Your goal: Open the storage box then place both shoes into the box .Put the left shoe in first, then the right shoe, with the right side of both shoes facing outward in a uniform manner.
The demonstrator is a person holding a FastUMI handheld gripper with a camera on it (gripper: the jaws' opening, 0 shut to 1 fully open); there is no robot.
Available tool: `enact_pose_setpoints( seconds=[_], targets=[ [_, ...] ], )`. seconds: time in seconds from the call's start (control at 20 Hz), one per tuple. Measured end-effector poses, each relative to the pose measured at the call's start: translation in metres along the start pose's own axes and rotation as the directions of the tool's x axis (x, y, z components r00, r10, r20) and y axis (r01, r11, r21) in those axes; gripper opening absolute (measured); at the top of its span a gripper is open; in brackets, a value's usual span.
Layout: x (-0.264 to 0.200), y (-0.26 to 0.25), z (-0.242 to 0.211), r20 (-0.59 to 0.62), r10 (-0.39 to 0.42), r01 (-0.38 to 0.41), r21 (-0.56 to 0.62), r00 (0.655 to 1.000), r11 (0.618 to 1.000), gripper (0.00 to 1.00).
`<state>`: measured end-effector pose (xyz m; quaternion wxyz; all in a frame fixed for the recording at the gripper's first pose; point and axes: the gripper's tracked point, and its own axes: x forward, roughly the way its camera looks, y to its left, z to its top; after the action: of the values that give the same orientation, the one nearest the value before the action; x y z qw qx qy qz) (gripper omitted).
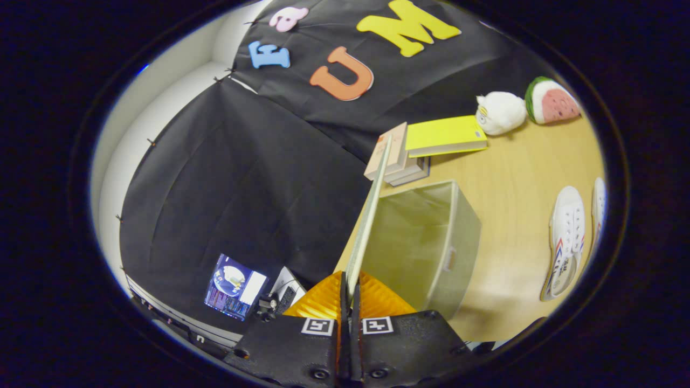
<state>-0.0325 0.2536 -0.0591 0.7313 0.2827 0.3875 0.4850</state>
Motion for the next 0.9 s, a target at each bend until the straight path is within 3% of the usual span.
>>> enact_pose_setpoints(
  seconds=[0.35, 0.5, 0.85, 0.9],
  targets=[
    [0.070, 0.087, -0.010, -0.024, -0.072, 0.066, -0.193, 0.997, 0.979, 0.07],
    [0.103, 0.113, -0.014, -0.029, -0.114, 0.100, -0.296, 0.993, 0.950, 0.13],
    [0.153, 0.143, -0.021, -0.031, -0.171, 0.149, -0.362, 0.985, 0.920, 0.22],
    [0.158, 0.146, -0.021, -0.018, -0.172, 0.152, -0.383, 0.985, 0.911, 0.28]
  ],
)
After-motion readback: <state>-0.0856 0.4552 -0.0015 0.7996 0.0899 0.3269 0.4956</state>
